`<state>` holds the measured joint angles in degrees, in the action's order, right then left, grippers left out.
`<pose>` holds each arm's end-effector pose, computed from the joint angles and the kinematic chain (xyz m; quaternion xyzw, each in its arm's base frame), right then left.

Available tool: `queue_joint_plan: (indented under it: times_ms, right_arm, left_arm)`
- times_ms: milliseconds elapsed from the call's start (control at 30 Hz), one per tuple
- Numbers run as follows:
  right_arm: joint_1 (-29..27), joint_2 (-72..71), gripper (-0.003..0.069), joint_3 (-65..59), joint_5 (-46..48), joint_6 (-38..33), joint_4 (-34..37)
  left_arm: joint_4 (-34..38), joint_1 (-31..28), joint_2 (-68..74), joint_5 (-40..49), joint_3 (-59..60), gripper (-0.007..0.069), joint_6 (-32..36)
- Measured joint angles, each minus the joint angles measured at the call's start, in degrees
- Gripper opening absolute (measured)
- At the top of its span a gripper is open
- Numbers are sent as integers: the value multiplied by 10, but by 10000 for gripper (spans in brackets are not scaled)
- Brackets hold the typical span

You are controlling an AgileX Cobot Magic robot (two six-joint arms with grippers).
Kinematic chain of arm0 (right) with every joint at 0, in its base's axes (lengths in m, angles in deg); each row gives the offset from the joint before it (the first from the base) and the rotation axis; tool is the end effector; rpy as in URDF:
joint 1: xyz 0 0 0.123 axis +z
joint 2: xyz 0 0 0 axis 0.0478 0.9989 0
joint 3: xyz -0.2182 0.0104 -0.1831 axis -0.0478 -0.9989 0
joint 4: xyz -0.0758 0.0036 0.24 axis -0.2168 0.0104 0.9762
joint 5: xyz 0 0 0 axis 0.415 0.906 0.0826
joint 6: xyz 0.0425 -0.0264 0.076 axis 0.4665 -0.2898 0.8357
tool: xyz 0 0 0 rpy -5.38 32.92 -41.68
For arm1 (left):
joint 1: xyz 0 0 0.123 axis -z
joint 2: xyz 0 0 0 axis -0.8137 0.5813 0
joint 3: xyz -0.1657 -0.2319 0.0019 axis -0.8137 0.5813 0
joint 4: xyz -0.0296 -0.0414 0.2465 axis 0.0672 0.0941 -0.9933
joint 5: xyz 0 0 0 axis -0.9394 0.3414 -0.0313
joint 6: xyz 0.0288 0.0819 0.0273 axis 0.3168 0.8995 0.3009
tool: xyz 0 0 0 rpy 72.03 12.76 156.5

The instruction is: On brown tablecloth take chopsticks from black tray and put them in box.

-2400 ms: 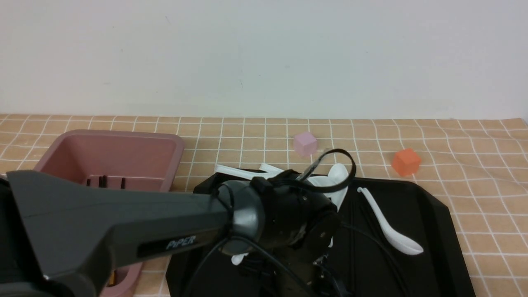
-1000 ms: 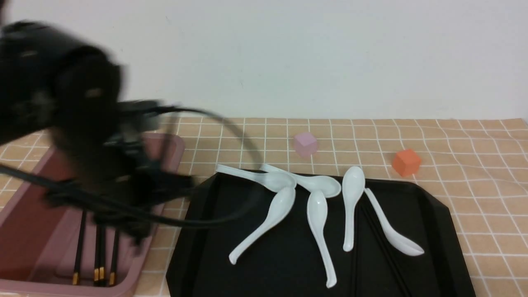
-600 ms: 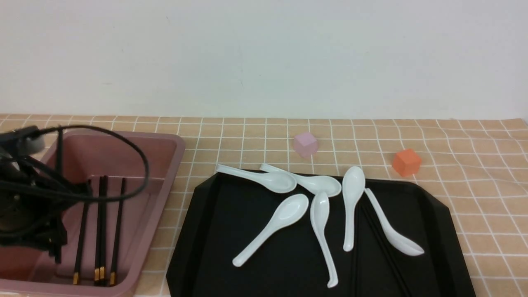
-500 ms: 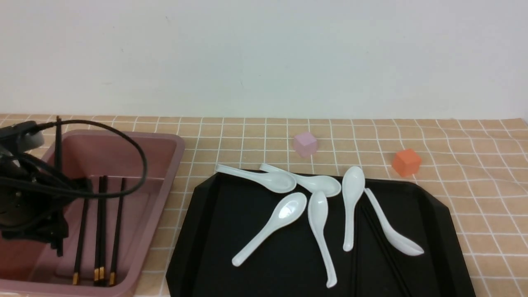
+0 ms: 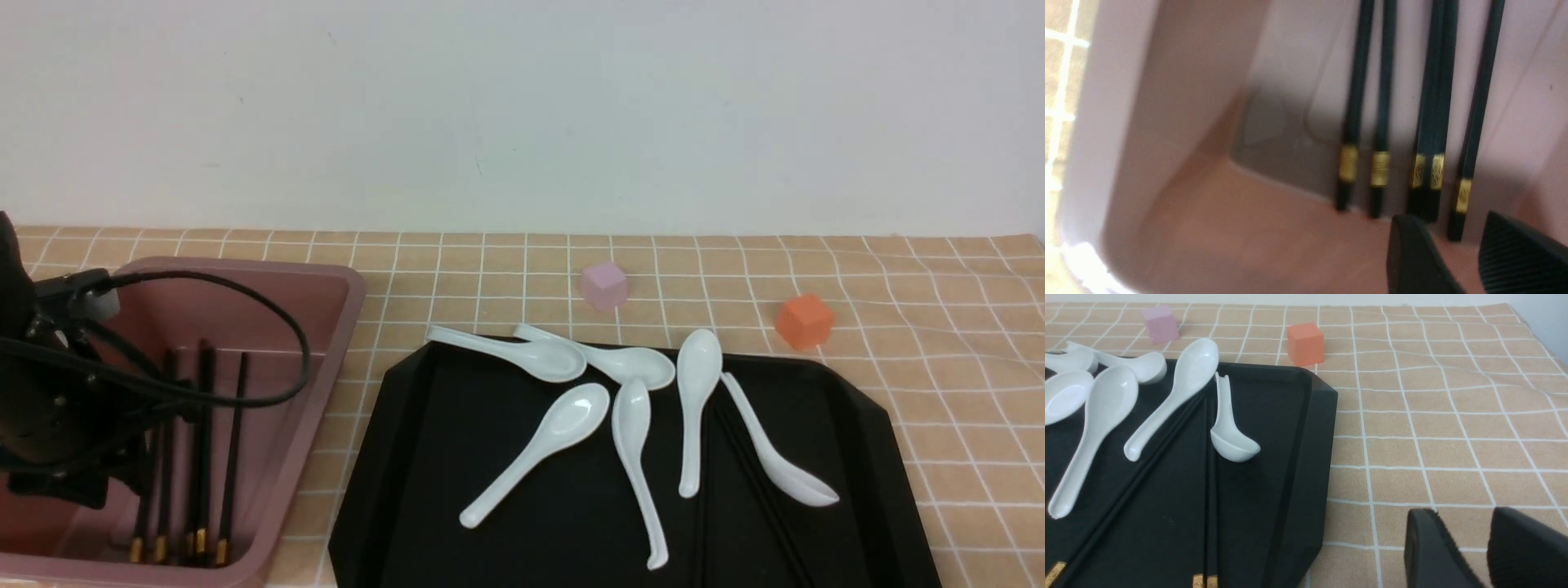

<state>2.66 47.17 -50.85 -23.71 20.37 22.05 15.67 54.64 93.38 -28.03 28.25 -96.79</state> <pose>0.0527 -0.0003 0.1746 0.0235 0.8004 0.0156 0.5988 0.2775 -0.0008 0.2332 -0.1563 0.9800 -0.0197 0.1217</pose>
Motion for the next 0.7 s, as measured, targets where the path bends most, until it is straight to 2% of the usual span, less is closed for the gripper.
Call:
queue_joint_plan:
  times_ms: [133, 233, 433, 567, 667, 700]
  right_arm:
    - [0, 0, 240, 0, 0, 0, 0]
    - [0, 0, 240, 0, 0, 0, 0]
    - [0, 0, 240, 0, 0, 0, 0]
    - [0, 0, 240, 0, 0, 0, 0]
    - [0, 0, 240, 0, 0, 0, 0]
    - [0, 0, 240, 0, 0, 0, 0]
  left_arm:
    - [3, 0, -24, 18, -5, 260, 3]
    - [3, 0, -63, 40, -5, 220, 4]
    - [20, 0, -207, 63, 29, -2, 22]
    - [54, 0, -346, 46, 97, -13, 65]
    - [75, 0, -426, 22, 143, -13, 73]
    - [98, 0, -501, -9, 187, -13, 76]
